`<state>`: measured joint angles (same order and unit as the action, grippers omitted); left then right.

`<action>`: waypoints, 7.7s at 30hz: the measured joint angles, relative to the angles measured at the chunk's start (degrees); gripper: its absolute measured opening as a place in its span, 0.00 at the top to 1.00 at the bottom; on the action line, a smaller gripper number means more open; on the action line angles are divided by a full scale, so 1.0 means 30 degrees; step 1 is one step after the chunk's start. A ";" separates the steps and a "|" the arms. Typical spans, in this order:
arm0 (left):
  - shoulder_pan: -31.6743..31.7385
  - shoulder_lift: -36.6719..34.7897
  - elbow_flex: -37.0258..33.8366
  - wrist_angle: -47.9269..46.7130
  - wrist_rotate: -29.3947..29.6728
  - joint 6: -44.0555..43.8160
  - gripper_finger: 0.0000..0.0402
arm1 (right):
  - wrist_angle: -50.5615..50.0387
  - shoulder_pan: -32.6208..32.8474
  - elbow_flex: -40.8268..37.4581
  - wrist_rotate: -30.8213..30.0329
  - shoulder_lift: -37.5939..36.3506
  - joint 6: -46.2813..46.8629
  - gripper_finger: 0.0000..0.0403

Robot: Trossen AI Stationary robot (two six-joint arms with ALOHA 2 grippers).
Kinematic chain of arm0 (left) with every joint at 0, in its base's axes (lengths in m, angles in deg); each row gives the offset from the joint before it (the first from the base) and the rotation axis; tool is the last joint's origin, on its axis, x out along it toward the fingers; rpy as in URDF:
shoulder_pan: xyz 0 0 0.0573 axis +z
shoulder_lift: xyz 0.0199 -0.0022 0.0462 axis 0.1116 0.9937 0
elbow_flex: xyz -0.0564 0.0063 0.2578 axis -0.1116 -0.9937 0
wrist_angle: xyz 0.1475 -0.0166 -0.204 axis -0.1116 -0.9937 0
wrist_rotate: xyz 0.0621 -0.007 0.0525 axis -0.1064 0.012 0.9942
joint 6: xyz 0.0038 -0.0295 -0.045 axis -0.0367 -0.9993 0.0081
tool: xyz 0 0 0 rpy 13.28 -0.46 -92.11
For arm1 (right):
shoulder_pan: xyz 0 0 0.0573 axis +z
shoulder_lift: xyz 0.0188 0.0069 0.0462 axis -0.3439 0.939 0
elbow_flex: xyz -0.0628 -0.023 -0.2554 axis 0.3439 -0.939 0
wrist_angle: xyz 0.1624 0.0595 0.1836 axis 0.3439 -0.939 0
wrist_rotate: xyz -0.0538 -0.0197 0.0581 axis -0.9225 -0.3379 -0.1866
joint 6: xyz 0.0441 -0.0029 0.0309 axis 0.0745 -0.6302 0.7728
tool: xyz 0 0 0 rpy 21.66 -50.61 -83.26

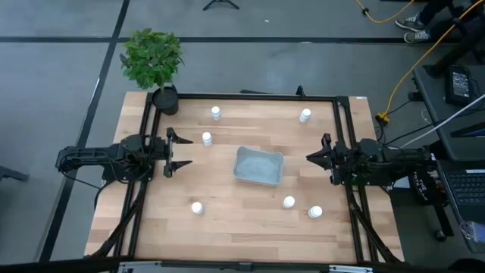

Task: Pick and place pill bottles into a basket
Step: Put the top white small pill bottle into the bin

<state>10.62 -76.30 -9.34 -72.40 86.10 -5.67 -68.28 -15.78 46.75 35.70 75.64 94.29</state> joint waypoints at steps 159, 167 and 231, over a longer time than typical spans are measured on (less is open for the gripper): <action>0.0005 0.0000 0.0002 0.2412 0.4275 -1.2599 0.13 | -1.8845 -1.9766 2.1409 0.1653 3.1714 -0.2015 0.11; 0.0004 0.0000 0.0002 0.2412 0.4549 -1.2719 0.13 | -1.6071 -1.9766 1.9520 0.1446 3.1722 -0.1968 0.11; 0.0005 0.0007 -0.0001 0.1703 0.6464 -1.2093 0.13 | -1.4682 -1.9088 1.8819 0.0623 3.2596 -0.2034 0.57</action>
<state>10.64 -76.28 -9.35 -67.29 105.49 -41.94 -112.33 -73.04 103.20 37.57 173.43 88.19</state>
